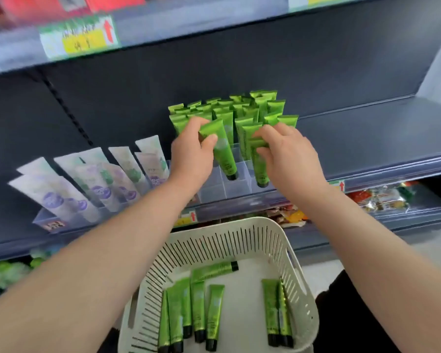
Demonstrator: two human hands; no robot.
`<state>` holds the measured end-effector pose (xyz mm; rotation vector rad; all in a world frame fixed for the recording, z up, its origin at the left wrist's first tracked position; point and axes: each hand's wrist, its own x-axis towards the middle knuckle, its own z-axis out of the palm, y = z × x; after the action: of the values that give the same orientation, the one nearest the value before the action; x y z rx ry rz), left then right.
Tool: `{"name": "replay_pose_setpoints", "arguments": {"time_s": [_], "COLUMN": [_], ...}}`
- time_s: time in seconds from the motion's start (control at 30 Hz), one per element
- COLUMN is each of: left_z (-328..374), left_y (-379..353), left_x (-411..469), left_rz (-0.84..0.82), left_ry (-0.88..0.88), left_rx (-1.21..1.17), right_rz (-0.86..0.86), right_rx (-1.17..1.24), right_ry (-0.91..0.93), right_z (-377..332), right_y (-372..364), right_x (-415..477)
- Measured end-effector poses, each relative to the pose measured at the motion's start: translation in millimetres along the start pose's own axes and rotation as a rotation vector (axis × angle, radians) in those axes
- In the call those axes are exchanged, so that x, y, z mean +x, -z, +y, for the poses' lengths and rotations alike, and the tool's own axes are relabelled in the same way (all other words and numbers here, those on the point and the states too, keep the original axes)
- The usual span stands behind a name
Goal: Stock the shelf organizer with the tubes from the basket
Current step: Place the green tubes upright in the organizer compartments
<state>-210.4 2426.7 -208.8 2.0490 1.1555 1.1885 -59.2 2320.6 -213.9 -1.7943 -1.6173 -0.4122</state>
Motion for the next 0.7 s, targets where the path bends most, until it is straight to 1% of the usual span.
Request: {"name": "replay_pose_setpoints", "arguments": {"time_s": [0.13, 0.23, 0.33, 0.6, 0.7], "left_z": [8, 2, -4, -28, -25], "left_y": [-14, -29, -44, -58, -47], "left_x": [37, 54, 67, 75, 68], "left_rz": [0.027, -0.013, -0.067, -0.190, -0.170], "left_ry": [0.010, 0.041, 0.077, 0.156, 0.131], "left_rx": [0.102, 0.177, 0.256, 0.346, 0.360], "right_rz": [0.050, 0.073, 0.044, 0.032, 0.038], "right_rx": [0.046, 0.091, 0.113, 0.122, 0.104], "right_ry": [-0.020, -0.018, -0.003, 0.029, 0.006], "right_z": [10, 21, 29, 34, 33], "right_y": [-9, -21, -30, -34, -29], "right_x": [19, 22, 22, 23, 22]}}
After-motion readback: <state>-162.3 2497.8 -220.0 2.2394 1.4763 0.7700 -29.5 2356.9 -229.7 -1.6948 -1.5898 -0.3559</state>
